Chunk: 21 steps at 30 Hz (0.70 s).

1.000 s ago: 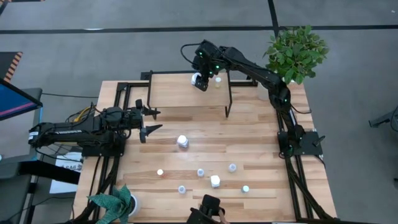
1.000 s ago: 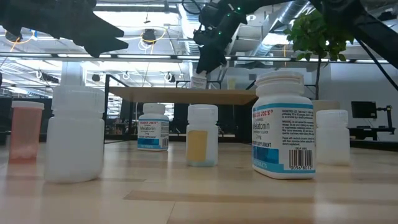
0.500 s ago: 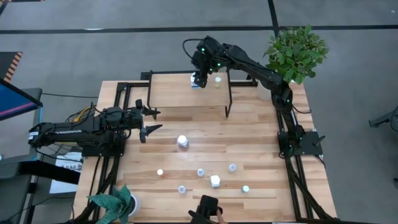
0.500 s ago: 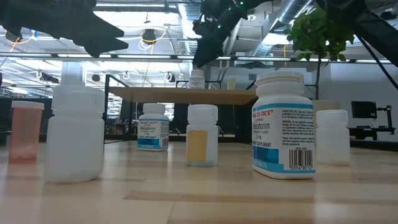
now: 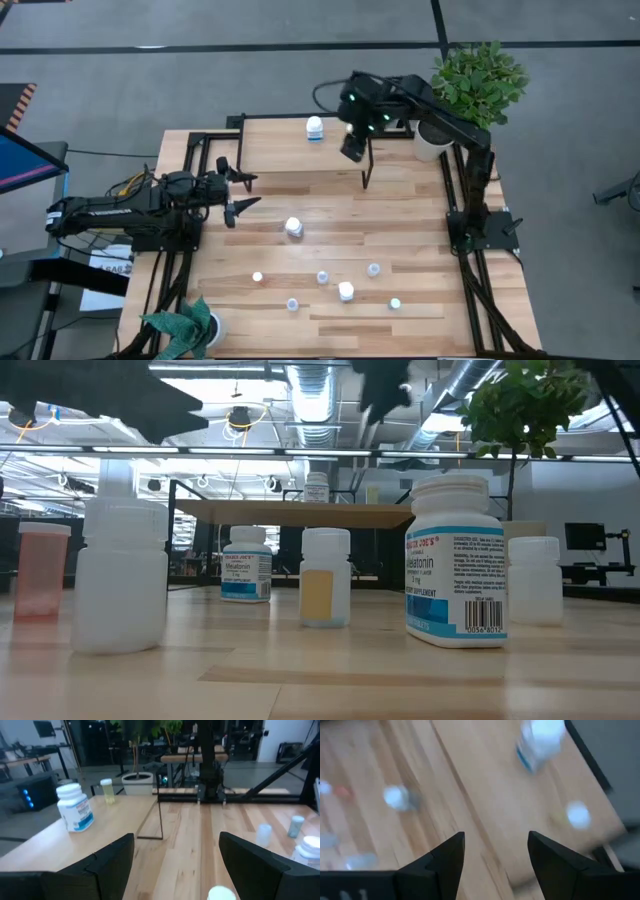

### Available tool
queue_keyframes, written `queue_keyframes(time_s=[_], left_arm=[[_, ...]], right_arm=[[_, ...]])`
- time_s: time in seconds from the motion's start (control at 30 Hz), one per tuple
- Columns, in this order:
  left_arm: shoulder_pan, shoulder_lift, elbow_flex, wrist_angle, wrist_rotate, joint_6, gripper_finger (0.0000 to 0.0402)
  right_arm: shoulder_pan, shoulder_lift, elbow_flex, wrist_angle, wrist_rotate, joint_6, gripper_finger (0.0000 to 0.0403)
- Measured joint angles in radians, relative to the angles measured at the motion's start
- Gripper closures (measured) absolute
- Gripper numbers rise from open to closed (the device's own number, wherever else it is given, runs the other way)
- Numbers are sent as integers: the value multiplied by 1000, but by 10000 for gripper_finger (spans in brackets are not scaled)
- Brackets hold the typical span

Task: Pick and place medicine bottles onto shelf by color
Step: Put the top white blue pill bottle on the shelf and align it with the other white blue pill bottle

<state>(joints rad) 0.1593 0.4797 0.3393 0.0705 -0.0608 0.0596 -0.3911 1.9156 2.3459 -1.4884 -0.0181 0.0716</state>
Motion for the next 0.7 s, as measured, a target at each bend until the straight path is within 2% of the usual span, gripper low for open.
queue_keyframes(time_s=[0.07, 0.17, 0.27, 0.33, 0.43, 0.57, 0.7], left_arm=[[0, 7, 0, 24, 5, -17, 120], [-1, 49, 23, 18, 0, -37, 120], [-1, 134, 122, -96, -16, -71, 120], [-1, 207, 201, -208, 1, -56, 120], [-2, 326, 299, -358, 46, 10, 120], [-4, 459, 373, -454, 64, 69, 120], [-4, 552, 386, -473, 81, 141, 120]], right_arm=[[41, -28, 0, -85, 82, 22, 164], [110, -91, -44, -74, 171, 58, 164], [182, -172, -115, -78, 206, 72, 164], [224, -229, -191, -79, 303, 122, 164], [277, -321, -336, -82, 420, 238, 164], [329, -475, -580, -81, 425, 420, 164], [420, -620, -838, -42, 425, 661, 164]])
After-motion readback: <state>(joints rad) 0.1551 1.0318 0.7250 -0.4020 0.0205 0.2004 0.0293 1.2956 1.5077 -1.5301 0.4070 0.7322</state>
